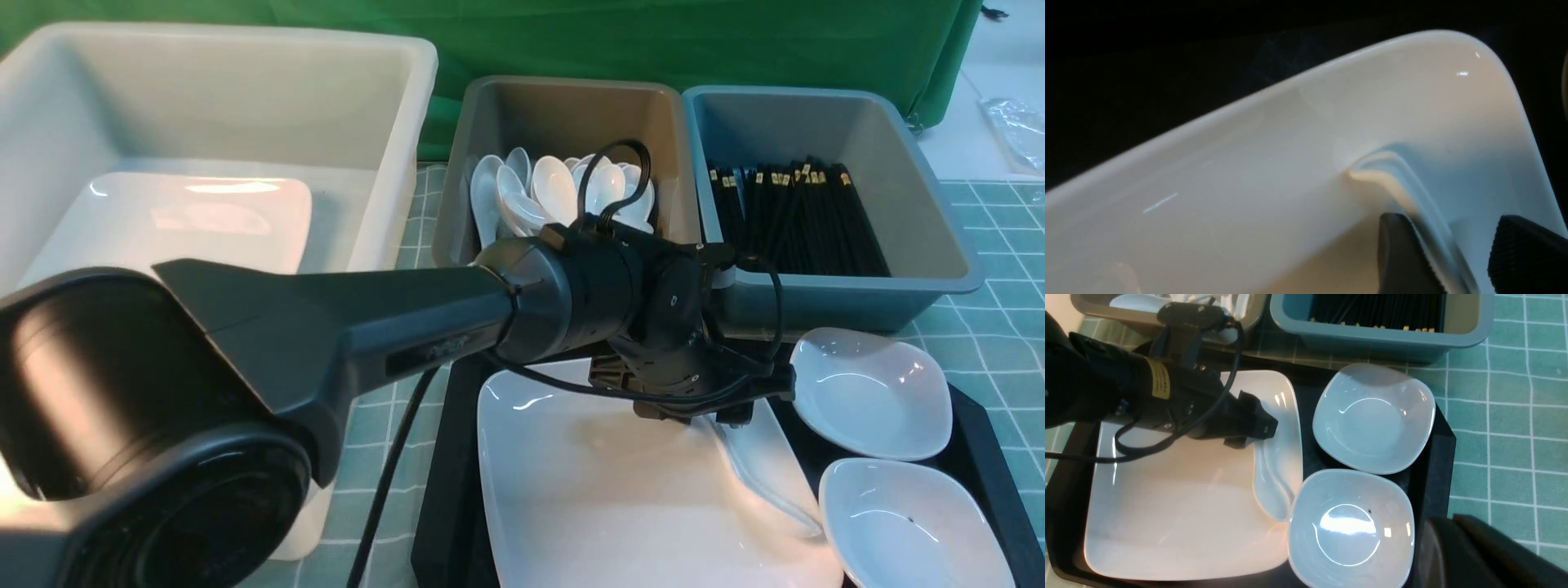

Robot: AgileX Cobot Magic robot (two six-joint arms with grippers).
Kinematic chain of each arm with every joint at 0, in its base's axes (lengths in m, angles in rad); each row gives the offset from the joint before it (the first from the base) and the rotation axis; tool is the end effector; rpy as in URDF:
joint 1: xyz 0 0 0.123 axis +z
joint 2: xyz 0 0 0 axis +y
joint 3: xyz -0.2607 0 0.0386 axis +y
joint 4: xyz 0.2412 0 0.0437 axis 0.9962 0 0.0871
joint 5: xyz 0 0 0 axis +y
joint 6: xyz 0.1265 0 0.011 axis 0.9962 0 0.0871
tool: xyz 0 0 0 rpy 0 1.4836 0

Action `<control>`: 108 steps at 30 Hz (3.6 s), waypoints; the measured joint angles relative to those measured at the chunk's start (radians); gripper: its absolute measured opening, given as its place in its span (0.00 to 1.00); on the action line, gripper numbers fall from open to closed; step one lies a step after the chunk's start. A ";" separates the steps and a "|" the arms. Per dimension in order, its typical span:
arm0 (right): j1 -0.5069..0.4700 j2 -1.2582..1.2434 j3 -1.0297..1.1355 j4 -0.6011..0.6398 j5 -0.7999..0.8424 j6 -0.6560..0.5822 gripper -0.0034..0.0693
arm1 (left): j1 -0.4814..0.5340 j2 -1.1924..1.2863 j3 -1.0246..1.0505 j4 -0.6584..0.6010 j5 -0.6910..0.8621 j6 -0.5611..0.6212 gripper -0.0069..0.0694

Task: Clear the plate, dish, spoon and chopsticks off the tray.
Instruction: Use the left arm to grab a soup spoon from the plate, then use the left arm to put the soup spoon into the small storage box in the middle, then use the right arm to grab a small plate from the dinner plate, then use the right arm to put the small plate into the large storage box on the left

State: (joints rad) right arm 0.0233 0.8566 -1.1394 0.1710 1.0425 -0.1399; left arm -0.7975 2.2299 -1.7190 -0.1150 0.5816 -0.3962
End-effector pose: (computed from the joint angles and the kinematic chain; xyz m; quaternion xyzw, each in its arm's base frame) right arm 0.1761 0.0228 0.3769 -0.0664 0.8951 0.0598 0.4368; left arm 0.3366 -0.3563 0.1188 0.1545 0.9469 -0.1927 0.2058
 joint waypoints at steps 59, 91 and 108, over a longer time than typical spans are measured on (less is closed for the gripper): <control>0.148 0.199 0.233 0.064 0.003 -0.222 0.64 | 0.343 -0.505 0.001 0.211 0.281 0.155 0.12; 0.419 0.570 0.476 -0.179 -0.484 -0.193 0.36 | 0.343 -1.205 0.560 0.243 0.275 0.083 0.10; 0.433 0.334 -0.054 -0.087 -0.158 -0.136 0.13 | 0.343 -1.206 0.565 0.440 0.405 -0.098 0.10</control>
State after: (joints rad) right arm 0.4561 1.1906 -1.1938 0.0840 0.8842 -0.2755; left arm -0.4550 1.0240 -1.1537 0.3252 0.9864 -0.4943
